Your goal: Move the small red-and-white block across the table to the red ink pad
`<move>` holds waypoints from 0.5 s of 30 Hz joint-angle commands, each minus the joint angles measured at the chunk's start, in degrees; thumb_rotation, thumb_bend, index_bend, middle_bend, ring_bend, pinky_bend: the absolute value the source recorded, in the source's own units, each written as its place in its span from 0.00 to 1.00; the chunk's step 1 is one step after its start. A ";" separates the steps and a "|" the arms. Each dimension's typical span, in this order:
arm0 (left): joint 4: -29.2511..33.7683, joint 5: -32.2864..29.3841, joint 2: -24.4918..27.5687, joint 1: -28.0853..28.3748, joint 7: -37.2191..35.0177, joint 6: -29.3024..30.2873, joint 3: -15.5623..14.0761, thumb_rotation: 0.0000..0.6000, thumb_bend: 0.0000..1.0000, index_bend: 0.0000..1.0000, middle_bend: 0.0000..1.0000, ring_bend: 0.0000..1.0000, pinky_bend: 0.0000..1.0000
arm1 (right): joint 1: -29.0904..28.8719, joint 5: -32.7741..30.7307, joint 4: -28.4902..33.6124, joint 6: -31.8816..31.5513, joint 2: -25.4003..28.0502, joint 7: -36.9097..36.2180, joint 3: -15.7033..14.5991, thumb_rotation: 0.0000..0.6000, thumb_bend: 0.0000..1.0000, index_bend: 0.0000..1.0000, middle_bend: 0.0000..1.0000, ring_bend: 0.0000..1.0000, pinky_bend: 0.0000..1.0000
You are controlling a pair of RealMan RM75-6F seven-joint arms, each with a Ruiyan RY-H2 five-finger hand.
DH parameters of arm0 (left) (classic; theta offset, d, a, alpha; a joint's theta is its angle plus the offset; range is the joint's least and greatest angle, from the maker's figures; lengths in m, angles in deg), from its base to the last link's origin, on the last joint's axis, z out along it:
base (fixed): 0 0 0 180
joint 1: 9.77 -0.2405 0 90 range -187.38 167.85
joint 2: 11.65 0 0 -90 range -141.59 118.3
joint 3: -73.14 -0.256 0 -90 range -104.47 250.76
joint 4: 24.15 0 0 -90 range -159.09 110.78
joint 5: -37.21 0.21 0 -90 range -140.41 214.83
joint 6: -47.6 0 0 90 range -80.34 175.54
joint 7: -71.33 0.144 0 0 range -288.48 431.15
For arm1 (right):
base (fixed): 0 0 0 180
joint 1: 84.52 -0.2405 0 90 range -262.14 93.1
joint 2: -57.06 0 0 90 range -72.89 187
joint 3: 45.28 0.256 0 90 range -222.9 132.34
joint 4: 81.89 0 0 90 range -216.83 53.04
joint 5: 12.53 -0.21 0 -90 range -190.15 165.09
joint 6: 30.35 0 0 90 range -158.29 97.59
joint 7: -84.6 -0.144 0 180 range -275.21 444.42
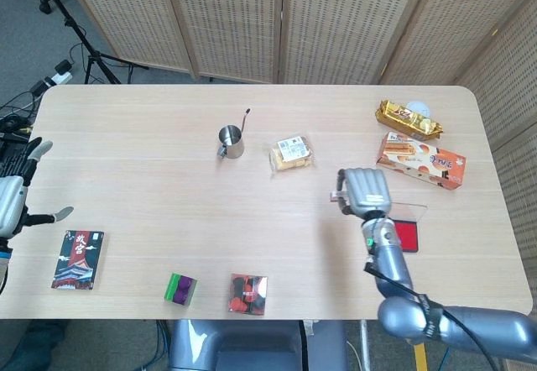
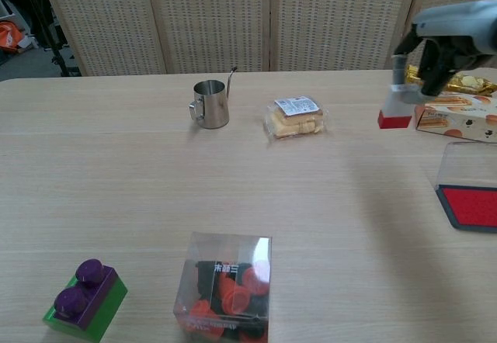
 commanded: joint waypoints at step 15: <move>2.02 -0.26 -1.36 -0.35 4.70 1.62 -0.41 1.00 0.00 0.00 0.00 0.00 0.00 | 13.91 15.49 -8.76 14.68 9.33 -24.42 -11.29 1.00 0.67 0.60 0.92 0.99 1.00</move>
